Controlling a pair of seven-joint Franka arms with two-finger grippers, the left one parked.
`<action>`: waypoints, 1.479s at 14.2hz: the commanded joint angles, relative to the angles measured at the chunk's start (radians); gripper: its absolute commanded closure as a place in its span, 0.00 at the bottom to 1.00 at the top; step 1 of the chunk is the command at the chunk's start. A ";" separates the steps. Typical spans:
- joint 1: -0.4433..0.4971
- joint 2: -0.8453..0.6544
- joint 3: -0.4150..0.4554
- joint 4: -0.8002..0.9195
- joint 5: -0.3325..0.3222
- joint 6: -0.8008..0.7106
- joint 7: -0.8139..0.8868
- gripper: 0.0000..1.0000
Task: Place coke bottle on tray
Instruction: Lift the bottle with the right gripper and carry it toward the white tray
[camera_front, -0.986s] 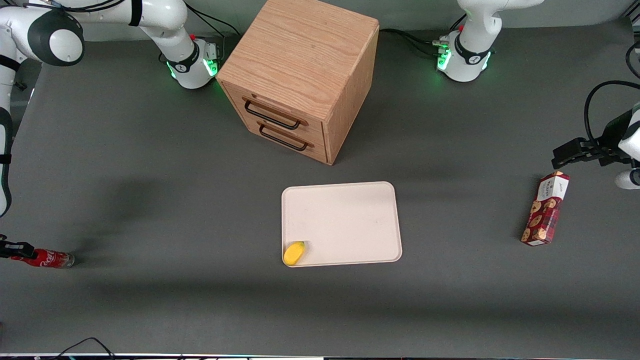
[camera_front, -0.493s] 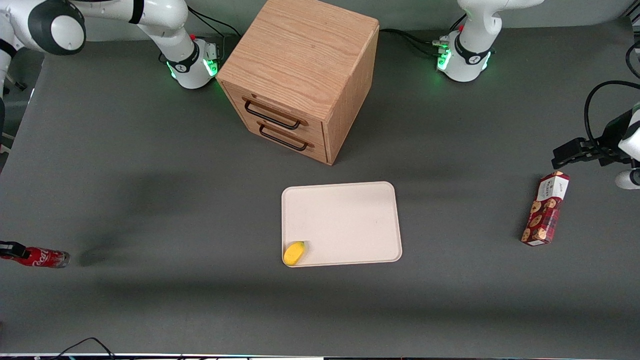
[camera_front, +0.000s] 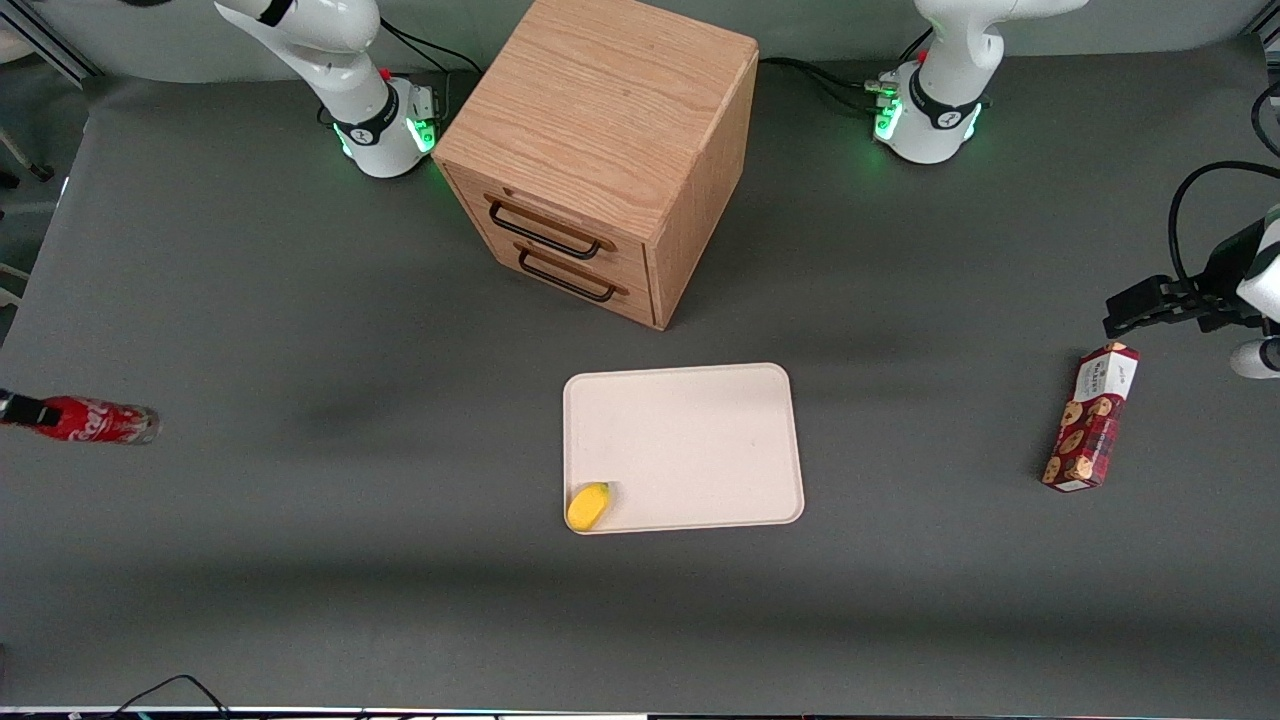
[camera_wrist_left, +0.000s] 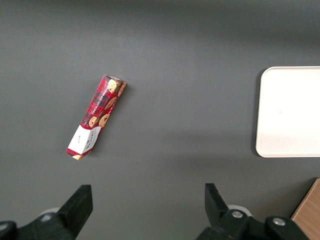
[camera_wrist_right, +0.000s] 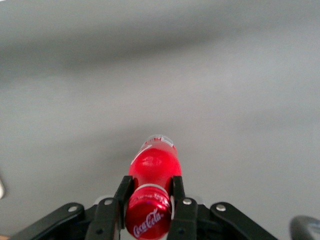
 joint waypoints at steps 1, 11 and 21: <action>0.123 -0.135 0.015 -0.140 -0.006 -0.001 0.256 1.00; 0.529 -0.057 0.114 -0.108 0.049 0.112 0.893 1.00; 0.647 0.266 0.111 -0.097 0.042 0.491 1.060 1.00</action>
